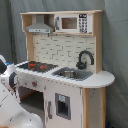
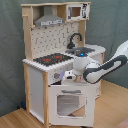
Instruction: Play with the kitchen
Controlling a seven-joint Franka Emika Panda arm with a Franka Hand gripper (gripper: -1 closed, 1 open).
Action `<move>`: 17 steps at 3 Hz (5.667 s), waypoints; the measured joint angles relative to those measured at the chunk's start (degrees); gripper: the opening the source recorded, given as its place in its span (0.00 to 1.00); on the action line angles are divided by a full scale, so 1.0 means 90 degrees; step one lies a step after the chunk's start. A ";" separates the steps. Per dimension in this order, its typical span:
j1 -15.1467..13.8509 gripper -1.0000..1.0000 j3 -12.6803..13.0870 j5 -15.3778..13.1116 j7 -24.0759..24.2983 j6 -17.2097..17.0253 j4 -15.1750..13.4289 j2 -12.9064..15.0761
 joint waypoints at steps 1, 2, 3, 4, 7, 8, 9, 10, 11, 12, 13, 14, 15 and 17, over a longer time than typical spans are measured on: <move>0.0162 0.00 -0.0124 0.0000 0.0618 0.0009 -0.0023 0.0001; 0.0354 0.00 -0.0175 0.0000 0.1235 0.0001 -0.0094 0.0001; 0.0562 0.00 -0.0196 0.0000 0.1829 -0.0126 -0.0209 0.0004; 0.0821 0.00 -0.0561 -0.0001 0.2133 -0.0212 -0.0382 0.0004; 0.1207 1.00 -0.1184 -0.0085 0.2154 -0.0230 -0.0380 -0.0018; 0.1659 1.00 -0.1695 -0.0214 0.2221 -0.0318 -0.0381 -0.0107; 0.2014 1.00 -0.2130 -0.0442 0.2293 -0.0489 -0.0380 -0.0292; 0.2337 1.00 -0.2529 -0.0714 0.2413 -0.0787 -0.0381 -0.0556; 0.2596 1.00 -0.2850 -0.0992 0.2546 -0.1098 -0.0382 -0.0841; 0.2876 1.00 -0.3207 -0.1354 0.2696 -0.1517 -0.0378 -0.1207; 0.3102 1.00 -0.3484 -0.1652 0.2794 -0.1897 -0.0370 -0.1525; 0.3322 1.00 -0.3724 -0.1958 0.2882 -0.2307 -0.0345 -0.1875; 0.3512 1.00 -0.3905 -0.2274 0.2949 -0.2701 -0.0300 -0.2243; 0.3681 1.00 -0.3979 -0.3040 0.2972 -0.3373 -0.0118 -0.3314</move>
